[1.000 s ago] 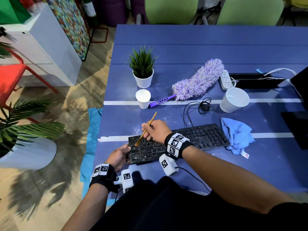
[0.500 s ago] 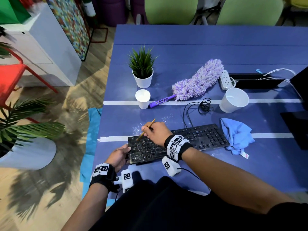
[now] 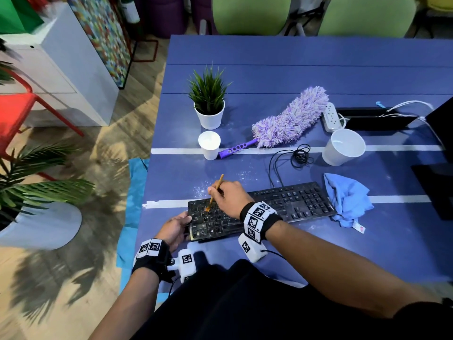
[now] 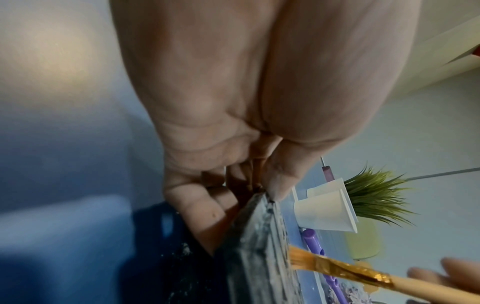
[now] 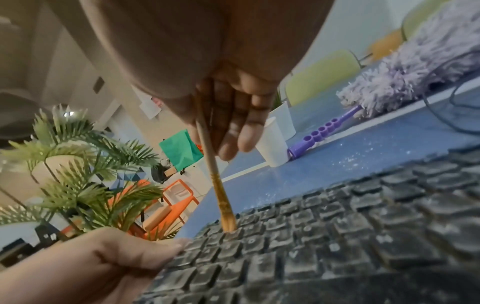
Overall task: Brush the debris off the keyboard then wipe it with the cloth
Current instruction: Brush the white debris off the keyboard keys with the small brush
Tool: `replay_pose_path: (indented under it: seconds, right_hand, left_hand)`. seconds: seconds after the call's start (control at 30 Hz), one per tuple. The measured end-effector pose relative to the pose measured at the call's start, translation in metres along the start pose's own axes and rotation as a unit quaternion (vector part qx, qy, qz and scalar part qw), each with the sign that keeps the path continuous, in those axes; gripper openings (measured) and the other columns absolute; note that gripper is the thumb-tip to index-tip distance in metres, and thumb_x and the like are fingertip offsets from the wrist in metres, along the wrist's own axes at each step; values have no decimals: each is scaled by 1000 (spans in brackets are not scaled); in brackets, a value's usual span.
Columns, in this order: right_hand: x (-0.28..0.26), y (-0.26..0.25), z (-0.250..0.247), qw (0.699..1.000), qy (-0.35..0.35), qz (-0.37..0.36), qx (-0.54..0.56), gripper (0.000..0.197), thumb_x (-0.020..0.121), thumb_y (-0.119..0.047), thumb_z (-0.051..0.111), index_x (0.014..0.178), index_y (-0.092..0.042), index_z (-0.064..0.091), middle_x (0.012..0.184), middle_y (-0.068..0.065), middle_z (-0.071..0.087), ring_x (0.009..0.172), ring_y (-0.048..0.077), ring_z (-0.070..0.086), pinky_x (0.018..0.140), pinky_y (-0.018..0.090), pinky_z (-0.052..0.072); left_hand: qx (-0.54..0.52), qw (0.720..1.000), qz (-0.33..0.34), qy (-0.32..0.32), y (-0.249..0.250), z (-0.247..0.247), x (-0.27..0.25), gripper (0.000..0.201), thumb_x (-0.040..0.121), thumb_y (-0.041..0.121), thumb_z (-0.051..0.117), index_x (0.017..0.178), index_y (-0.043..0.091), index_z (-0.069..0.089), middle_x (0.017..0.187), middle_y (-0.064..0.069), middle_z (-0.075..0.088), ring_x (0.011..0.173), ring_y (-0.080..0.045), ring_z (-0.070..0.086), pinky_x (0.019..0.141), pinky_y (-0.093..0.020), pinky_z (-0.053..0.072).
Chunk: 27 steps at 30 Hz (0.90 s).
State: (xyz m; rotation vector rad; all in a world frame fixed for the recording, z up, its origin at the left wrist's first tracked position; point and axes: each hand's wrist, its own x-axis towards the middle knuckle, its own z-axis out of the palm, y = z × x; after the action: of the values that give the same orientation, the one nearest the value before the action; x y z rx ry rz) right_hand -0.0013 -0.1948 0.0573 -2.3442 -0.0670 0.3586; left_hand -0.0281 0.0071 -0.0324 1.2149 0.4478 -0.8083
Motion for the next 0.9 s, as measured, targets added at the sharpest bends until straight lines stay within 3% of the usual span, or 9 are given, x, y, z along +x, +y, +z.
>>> replay_pose_path:
  seconds: [0.13,0.27,0.37,0.43,0.5,0.57,0.7,0.83,0.9]
  right_hand:
    - [-5,-5,5,994,-7,-4,107,28,95,-41,55,84,-23,72,82,5,73,76,22,67,78,35,56]
    - [-5,0,2,1000,8,26,-10,44,96,-51,47,78,-15,66,66,3,62,67,23,61,68,35,53]
    - [-6,1,0,999,12,20,40,42,97,-45,49,78,-13,68,73,5,71,69,19,66,77,33,54]
    - [-7,-3,1,996,-27,16,82,35,97,-38,52,84,-12,71,80,4,75,70,17,68,82,29,54]
    - [-6,-4,6,998,-50,1,34,34,99,-38,49,96,-12,72,93,4,75,85,20,68,88,27,50]
    - [-7,-4,6,999,-26,-8,-27,36,100,-39,44,103,-15,71,104,3,73,97,22,64,96,29,44]
    - [-7,-8,4,996,-62,-13,70,22,97,-30,54,95,-16,71,85,2,75,78,17,69,87,33,55]
    - [-5,-5,1,995,-80,-30,-50,29,99,-36,45,102,-21,69,104,0,71,104,22,55,100,31,41]
    - [-3,-4,-2,997,-78,-26,-15,27,98,-36,47,96,-22,70,94,0,73,96,19,60,94,32,48]
  left_hand:
    - [10,1000,0,6,2,-1,-1,34,102,7,30,120,15,56,91,-3,75,75,-16,70,65,-32,41]
    - [10,1000,-3,3,2,0,0,37,101,7,30,128,11,55,97,-5,73,82,-21,64,68,-33,42]
    - [6,1000,-7,5,0,0,0,35,102,7,30,124,12,55,99,-4,73,80,-18,69,67,-31,48]
    - [1,1000,-7,13,-2,-2,2,36,101,7,32,131,9,52,100,-8,69,80,-21,62,65,-33,40]
    - [2,1000,-7,15,-3,-5,4,39,100,8,34,135,7,50,101,-10,66,81,-22,53,64,-34,34]
    - [0,1000,-5,11,-3,-6,4,37,99,8,34,131,9,53,100,-10,67,80,-22,54,64,-34,33]
    - [-3,1000,4,4,0,-2,1,35,100,7,33,127,14,54,98,-9,64,78,-22,54,65,-33,35]
    - [-8,1000,5,7,-2,-2,1,34,100,5,32,123,14,56,95,-9,68,76,-21,58,64,-33,34]
    - [-8,1000,3,8,-2,0,0,34,100,5,32,122,14,56,96,-9,67,77,-21,58,65,-33,37]
